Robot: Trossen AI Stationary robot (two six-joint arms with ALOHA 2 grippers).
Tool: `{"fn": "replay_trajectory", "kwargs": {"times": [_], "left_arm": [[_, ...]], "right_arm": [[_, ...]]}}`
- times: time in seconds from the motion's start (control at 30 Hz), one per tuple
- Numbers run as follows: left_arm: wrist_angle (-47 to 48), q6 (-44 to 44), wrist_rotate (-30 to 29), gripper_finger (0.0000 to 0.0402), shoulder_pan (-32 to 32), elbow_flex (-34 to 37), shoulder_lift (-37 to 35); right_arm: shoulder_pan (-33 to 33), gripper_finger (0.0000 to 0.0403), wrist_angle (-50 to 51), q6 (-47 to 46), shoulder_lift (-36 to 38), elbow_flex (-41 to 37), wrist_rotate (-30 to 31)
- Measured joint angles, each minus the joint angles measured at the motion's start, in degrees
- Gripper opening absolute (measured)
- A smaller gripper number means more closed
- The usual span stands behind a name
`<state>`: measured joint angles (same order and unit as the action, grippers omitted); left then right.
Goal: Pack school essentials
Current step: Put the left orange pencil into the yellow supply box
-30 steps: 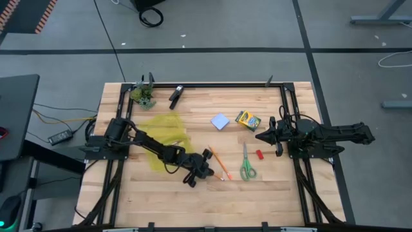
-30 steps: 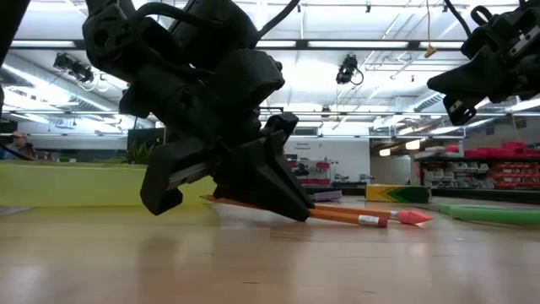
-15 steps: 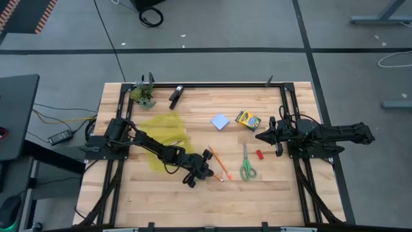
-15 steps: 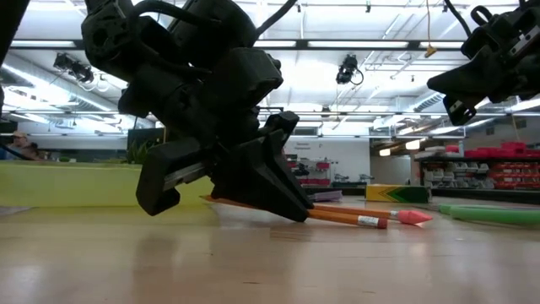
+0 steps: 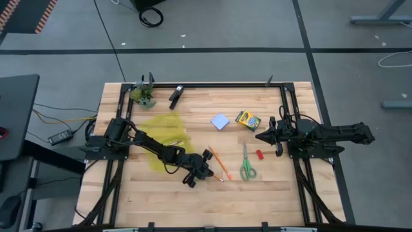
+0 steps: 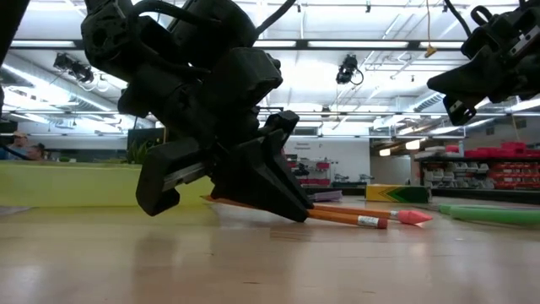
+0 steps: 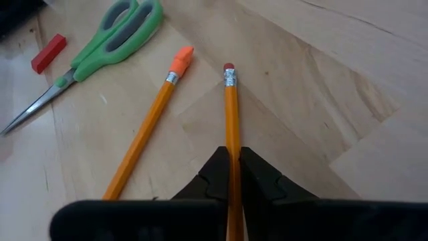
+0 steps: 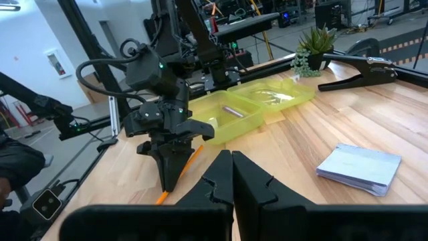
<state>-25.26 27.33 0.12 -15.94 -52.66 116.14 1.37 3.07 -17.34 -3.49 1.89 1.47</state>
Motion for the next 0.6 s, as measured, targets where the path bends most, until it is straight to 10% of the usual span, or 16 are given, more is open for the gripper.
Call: {"fn": "replay_trajectory", "kwargs": {"times": [0.6], "left_arm": [[0.0,0.0,-0.1,0.0019,0.0,0.0,0.0]], "right_arm": [[0.0,0.0006,0.0,0.0,0.0,0.0,0.0]]}}
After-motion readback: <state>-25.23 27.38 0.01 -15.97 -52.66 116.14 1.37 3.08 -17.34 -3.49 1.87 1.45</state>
